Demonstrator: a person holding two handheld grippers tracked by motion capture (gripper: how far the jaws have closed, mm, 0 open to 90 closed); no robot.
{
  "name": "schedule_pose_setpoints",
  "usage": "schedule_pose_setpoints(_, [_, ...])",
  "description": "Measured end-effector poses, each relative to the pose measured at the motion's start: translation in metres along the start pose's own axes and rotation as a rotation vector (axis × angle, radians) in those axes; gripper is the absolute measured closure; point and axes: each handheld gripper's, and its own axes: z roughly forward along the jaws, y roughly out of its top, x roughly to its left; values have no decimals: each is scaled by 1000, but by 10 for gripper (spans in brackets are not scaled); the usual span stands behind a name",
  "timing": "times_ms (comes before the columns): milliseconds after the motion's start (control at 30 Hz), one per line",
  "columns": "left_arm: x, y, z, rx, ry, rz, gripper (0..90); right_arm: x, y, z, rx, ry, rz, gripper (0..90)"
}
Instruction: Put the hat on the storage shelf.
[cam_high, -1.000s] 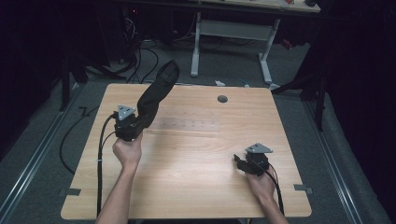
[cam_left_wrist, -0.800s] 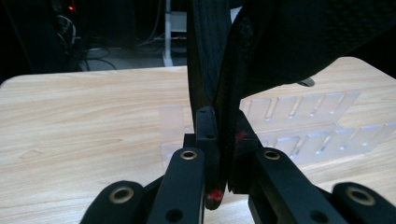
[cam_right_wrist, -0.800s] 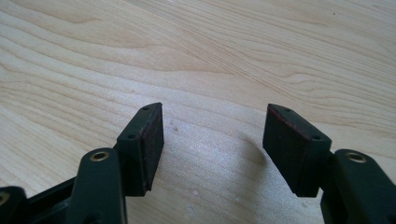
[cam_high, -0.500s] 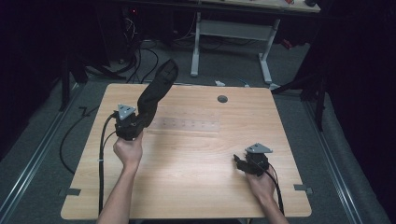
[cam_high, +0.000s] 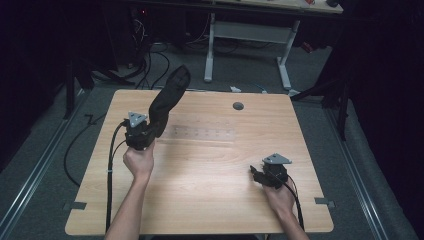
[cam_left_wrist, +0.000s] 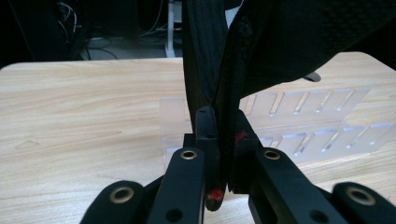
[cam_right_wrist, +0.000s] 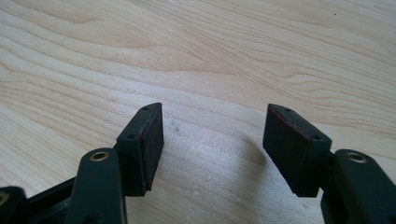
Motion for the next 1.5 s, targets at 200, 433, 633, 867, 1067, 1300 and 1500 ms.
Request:
schedule_pose_setpoints(200, [9,-10,3,34,13,-22,857,0,0,0,0,1,-1,385])
schedule_pose_setpoints(433, [13,-14,1,47,7,-22,855,0,0,0,1,2,0,385])
schedule_pose_setpoints(633, [16,-16,-1,66,-7,-23,841,0,0,0,1,4,-1,385])
schedule_pose_setpoints(867, [22,-17,-3,87,-22,-9,832,0,0,0,3,10,7,385])
schedule_pose_setpoints(1067, [27,-17,-5,98,-29,-8,833,0,0,0,3,12,6,385])
schedule_pose_setpoints(1300, [29,-17,-5,102,-43,0,827,0,0,0,5,16,9,385])
schedule_pose_setpoints(1500, [31,-21,-5,120,-33,0,710,0,0,0,5,16,9,385])
